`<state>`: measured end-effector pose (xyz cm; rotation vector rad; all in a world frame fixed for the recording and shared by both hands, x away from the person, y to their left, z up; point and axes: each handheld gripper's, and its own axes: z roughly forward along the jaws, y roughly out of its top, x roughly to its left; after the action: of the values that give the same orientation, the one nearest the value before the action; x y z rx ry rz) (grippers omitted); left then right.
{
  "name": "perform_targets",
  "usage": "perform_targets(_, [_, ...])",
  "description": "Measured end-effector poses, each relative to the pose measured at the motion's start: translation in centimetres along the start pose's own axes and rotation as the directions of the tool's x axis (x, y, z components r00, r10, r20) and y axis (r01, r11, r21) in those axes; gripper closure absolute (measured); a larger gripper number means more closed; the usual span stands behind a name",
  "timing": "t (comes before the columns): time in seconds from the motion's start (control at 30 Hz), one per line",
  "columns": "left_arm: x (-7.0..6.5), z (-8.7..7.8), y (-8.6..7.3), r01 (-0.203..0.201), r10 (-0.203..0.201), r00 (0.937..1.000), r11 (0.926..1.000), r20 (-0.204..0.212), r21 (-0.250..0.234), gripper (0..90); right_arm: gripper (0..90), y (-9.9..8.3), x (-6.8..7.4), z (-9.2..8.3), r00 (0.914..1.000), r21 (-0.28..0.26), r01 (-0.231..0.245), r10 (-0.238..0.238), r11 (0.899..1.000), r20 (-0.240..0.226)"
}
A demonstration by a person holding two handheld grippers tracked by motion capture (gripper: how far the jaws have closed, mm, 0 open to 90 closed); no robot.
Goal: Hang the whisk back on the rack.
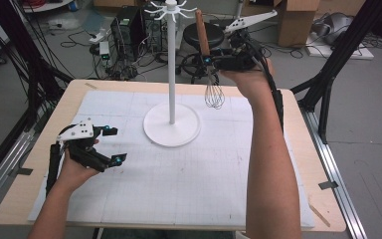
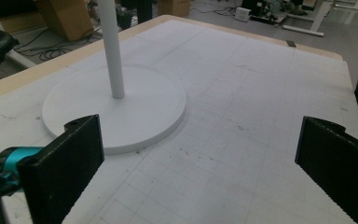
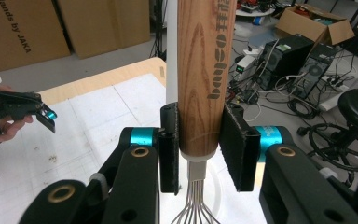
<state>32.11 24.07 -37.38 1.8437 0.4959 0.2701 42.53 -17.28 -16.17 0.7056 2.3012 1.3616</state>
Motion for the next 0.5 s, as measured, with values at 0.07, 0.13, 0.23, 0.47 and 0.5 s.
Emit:
perform_targets(0.07, [0.00, -0.01, 0.00, 0.000, 0.000, 1.0000, 1.0000, 0.000, 0.001, 1.6, 69.5, 0.09, 0.00, 0.11, 1.0000, 0.008, 0.002, -0.002, 1.000, 0.003])
perform_targets(0.13, [-0.02, 0.00, -0.01, 0.001, -0.001, 1.0000, 1.0000, 0.001, 0.001, 1.6, 69.5, 0.17, 0.02, 0.18, 1.0000, 0.007, 0.004, -0.004, 1.000, 0.001])
perform_targets(0.23, [-0.07, -0.04, -0.03, 0.001, -0.001, 1.0000, 1.0000, -0.001, 0.004, 1.6, 69.4, 0.30, 0.06, 0.34, 1.0000, 0.004, 0.006, -0.006, 1.000, 0.000])
perform_targets(0.47, [0.00, -0.14, -0.06, 0.002, -0.002, 1.0000, 1.0000, -0.003, 0.002, 1.6, 69.4, 0.41, 0.26, 0.89, 0.9999, 0.017, 0.013, -0.013, 1.000, -0.003])
perform_targets(0.5, [-0.01, -0.11, -0.06, 0.002, -0.002, 1.0000, 1.0000, -0.003, 0.003, 1.6, 69.4, 0.41, 0.28, 0.97, 0.9999, 0.020, 0.012, -0.012, 1.000, -0.004])
